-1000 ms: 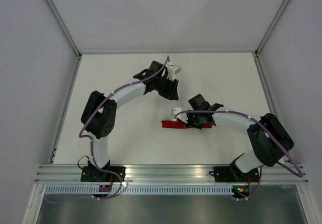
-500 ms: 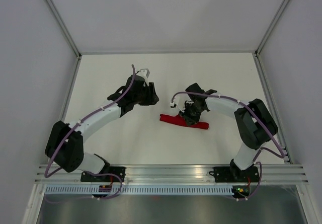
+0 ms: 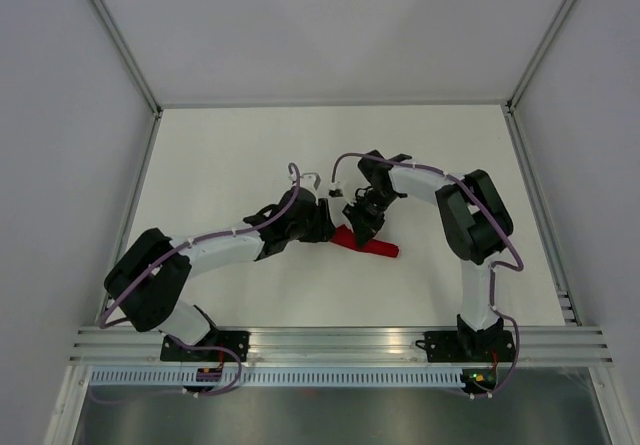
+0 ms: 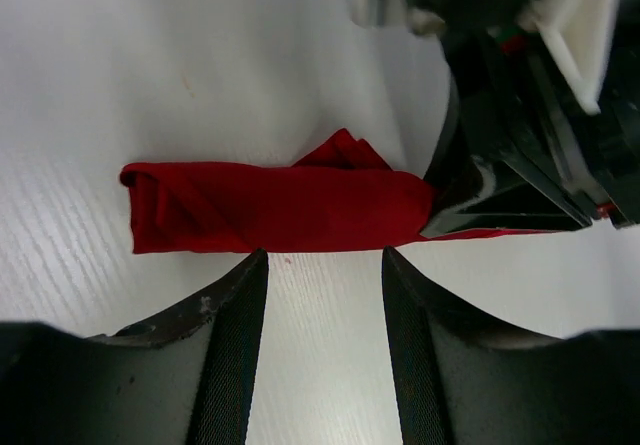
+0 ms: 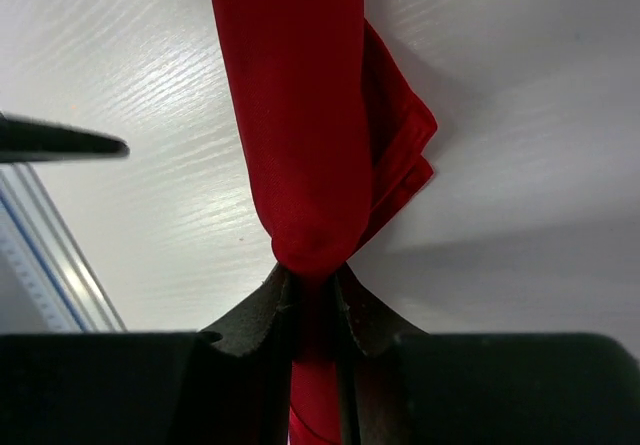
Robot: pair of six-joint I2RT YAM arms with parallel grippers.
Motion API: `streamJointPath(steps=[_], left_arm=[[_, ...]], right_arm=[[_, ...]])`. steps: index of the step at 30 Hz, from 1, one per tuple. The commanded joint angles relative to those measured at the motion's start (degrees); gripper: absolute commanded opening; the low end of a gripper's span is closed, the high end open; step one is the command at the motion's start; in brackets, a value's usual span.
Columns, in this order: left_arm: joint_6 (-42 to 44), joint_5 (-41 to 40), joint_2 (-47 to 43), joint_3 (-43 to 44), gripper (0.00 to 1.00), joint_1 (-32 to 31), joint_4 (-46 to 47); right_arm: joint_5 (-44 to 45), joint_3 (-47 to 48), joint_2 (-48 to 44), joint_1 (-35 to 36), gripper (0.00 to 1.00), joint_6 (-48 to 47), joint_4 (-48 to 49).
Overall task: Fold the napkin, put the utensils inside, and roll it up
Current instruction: Roll the napkin at the center of the board.
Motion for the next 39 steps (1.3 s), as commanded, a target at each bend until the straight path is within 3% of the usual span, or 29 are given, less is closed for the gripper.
streamJointPath(steps=[1,6,9,11,16,25,28,39], left_arm=[[7.3,-4.1,0.7,2.1,0.54,-2.6,5.7],[18.4,-4.3,0.4,0.9,0.54,-4.7,8.5],[22.2,-3.3,2.7,4.1,0.55,-5.6,4.4],[21.3,-2.5,6.1,8.0,0.54,-5.7,-0.5],[11.0,-3.5,6.5,7.5,0.54,-6.5,1.8],[29.3,-0.9,7.6,9.2,0.54,-10.2,3.4],[27.9,-1.7,9.3,11.5,0.54,-10.3,-0.7],[4.2,-12.7,8.4,13.5,0.55,-10.3,-12.5]], right_arm=[[-0.5,3.6,9.6,-0.5,0.22,-4.5,-8.2],[-2.9,12.3,16.9,-3.7,0.21,-10.7,-18.3],[-4.5,16.1,20.3,-5.4,0.21,-12.2,-21.9],[-6.1,16.8,21.5,-6.5,0.21,-11.7,-22.1],[-8.6,16.3,22.2,-6.9,0.22,-11.8,-22.1],[-9.8,21.9,28.2,-7.9,0.22,-15.3,-29.2],[-11.5,22.3,29.1,-8.7,0.22,-14.0,-28.6],[-16.6,15.7,25.1,-9.7,0.23,-0.4,-15.3]])
